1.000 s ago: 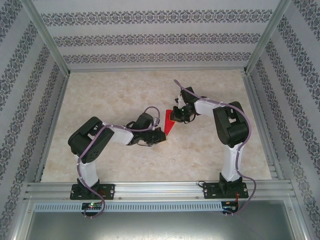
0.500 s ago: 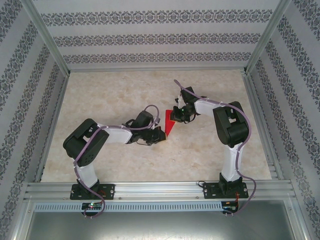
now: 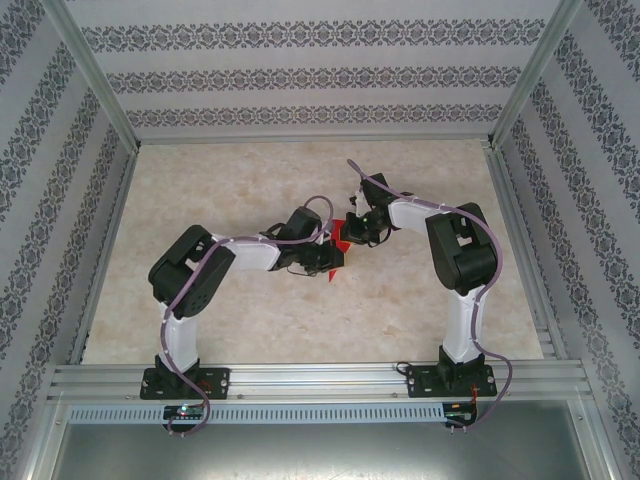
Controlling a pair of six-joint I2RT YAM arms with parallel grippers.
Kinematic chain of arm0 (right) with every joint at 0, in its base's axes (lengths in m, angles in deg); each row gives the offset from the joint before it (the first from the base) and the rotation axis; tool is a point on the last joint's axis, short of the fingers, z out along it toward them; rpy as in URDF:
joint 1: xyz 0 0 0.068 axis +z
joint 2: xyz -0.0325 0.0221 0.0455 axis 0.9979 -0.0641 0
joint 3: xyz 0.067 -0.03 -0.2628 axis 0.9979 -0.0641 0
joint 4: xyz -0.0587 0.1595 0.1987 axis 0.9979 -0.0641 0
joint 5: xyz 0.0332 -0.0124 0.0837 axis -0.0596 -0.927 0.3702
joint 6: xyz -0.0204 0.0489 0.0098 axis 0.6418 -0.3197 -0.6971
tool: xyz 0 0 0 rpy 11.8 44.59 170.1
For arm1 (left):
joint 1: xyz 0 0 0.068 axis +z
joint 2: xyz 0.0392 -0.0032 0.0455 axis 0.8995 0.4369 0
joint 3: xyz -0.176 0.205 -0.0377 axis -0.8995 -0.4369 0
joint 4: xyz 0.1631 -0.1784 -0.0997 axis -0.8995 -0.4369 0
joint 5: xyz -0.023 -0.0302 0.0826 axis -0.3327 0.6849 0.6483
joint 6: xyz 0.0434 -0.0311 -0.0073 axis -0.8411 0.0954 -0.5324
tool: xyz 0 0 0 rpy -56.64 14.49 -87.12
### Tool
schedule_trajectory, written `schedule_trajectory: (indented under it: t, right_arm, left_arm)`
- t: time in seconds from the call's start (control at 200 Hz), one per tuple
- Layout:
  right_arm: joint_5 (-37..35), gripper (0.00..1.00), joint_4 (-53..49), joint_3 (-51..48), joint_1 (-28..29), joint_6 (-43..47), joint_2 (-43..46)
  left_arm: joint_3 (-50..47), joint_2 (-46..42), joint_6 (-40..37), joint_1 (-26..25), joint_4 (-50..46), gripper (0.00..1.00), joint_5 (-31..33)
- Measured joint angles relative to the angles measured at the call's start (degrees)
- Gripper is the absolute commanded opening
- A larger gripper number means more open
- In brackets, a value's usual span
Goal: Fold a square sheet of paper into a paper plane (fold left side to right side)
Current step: Fold the wing for the fifth time at the center of the table.
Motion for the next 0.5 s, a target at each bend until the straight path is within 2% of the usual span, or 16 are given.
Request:
schedule_trajectory:
  t: [0.255, 0.505]
  right_arm:
    - [-0.2, 0.07, -0.1, 0.0, 0.1, 0.5, 0.0]
    - [-0.2, 0.08, -0.7, 0.3, 0.2, 0.7, 0.0]
  left_arm:
    - [-1.5, 0.9, -0.3, 0.0, -0.3, 0.08, 0.3]
    - [-8.2, -3.5, -0.3, -0.1, 2.0, 0.08, 0.4]
